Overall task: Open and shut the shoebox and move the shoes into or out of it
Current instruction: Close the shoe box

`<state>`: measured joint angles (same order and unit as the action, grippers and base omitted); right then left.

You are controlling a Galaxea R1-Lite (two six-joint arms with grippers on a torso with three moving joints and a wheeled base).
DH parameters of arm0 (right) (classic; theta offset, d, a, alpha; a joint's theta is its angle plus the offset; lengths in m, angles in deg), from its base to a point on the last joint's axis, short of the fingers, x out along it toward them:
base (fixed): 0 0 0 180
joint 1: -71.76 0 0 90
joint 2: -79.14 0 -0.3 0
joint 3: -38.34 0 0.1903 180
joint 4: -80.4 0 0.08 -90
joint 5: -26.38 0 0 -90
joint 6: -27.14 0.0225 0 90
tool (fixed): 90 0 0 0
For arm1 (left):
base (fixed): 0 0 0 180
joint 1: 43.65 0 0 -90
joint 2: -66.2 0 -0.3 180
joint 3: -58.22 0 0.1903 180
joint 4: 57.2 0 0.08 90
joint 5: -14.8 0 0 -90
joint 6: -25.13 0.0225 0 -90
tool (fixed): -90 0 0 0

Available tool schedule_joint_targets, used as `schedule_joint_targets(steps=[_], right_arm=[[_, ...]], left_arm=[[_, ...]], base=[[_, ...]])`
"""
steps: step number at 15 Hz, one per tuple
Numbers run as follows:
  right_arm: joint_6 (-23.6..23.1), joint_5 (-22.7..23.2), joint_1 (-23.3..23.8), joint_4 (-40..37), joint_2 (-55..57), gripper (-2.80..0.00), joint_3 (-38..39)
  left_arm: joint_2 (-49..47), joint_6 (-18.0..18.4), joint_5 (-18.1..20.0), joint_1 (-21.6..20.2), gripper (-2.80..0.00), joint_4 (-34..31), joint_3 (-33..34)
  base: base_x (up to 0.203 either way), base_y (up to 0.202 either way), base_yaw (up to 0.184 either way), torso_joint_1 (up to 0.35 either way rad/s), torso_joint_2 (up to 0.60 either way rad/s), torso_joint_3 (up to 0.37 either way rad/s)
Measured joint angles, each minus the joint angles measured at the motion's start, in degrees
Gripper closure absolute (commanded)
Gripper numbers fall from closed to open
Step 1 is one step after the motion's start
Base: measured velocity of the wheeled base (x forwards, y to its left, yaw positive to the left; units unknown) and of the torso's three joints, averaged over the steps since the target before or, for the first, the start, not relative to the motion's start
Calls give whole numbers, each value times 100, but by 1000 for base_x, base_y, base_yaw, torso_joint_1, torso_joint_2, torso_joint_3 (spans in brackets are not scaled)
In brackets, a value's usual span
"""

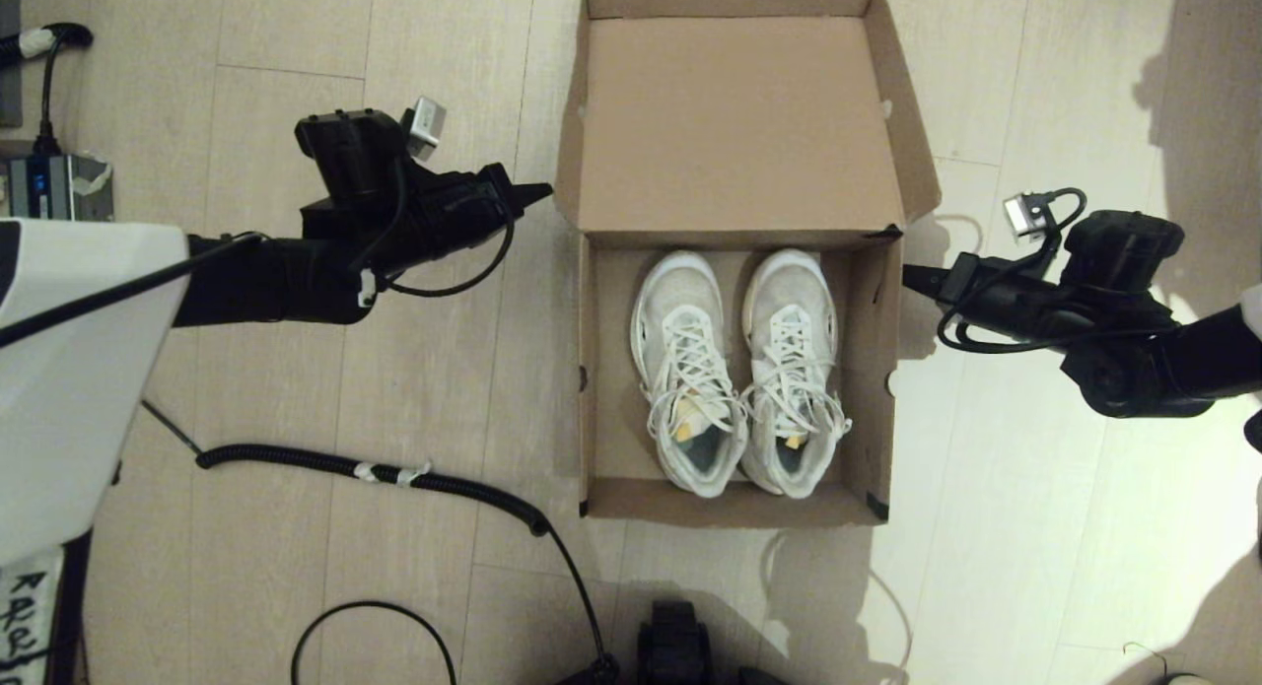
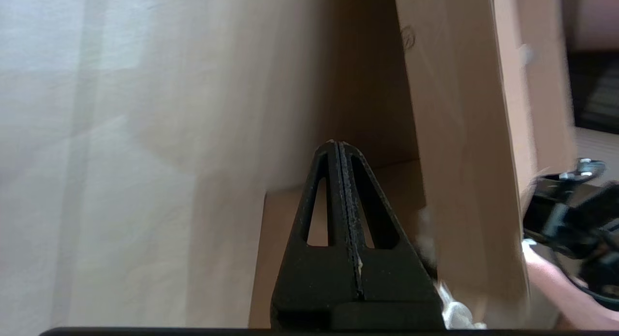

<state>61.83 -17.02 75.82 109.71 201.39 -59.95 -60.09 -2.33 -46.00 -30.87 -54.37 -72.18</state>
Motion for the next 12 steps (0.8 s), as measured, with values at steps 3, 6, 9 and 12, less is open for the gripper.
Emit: schedule_joint_targets(steps=[3, 6, 9, 12], right_arm=[[-2, -102, -249, 5, -50, 0, 85], [-75, -139, -496, 23, -142, 0, 422], [-156, -126, -412, 274, -274, 0, 1057], [-301, -80, -260, 486, -506, 0, 1760]], left_arm=[[105, 35, 3, -138, 0, 10, 197], [162, 33, 4, -245, 0, 8, 257], [156, 31, 23, -211, 0, -1, 243], [129, 20, 30, -141, 0, -3, 182]], base=[[0, 0, 0, 0, 0, 0], [0, 0, 0, 0, 0, 0], [0, 0, 0, 0, 0, 0], [0, 0, 0, 0, 0, 0]])
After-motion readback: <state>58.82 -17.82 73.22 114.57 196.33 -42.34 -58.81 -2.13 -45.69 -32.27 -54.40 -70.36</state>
